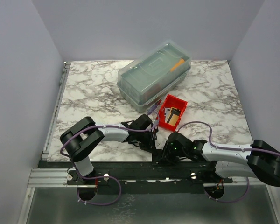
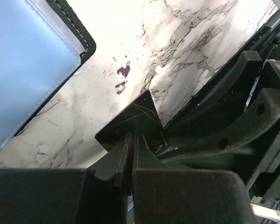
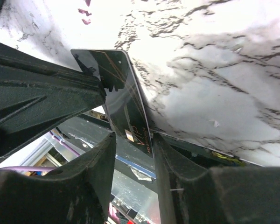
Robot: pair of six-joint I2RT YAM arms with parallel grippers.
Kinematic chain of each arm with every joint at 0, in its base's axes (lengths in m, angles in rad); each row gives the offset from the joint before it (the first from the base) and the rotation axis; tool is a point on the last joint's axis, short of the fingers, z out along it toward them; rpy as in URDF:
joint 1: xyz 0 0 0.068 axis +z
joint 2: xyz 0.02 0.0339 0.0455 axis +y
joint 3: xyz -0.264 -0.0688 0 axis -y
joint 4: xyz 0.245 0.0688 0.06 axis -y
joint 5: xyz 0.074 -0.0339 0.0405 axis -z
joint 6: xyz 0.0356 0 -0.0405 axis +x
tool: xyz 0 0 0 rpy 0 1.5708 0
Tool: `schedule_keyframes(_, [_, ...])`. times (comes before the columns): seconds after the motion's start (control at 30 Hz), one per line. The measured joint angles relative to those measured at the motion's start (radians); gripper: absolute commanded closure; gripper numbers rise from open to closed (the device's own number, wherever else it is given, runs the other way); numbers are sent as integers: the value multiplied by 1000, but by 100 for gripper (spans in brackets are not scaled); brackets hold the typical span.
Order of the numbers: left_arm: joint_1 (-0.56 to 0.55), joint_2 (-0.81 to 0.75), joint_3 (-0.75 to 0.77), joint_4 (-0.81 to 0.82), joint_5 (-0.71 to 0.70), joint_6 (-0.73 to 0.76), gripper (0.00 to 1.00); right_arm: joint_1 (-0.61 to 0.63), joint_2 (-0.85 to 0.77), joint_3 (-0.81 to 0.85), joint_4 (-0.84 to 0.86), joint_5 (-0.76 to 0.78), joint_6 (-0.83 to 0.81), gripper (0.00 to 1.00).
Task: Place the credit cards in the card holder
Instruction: Pick up the credit card from the center of the board.
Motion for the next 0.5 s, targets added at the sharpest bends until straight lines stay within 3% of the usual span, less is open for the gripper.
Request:
schedule_keyframes(0.17, [0,0,0,0,0,0,100,0,-2,-27,22,6,34,73])
schedule_keyframes(0.3, [0,-4,-3,0,0,0,100,0,-2,-34,24,9,61,97])
schedule_keyframes(0.33, [0,-5,-3,0,0,0,100,0,-2,-34,25,9,64,99])
schedule_keyframes(0.4, [0,-10,-3,-6,0,0,90,0,-5,-33,29,8,72,100])
schedule_keyframes(0.5, [3,-32,1,-41,-2,4,65,0,-15,-22,28,8,64,100])
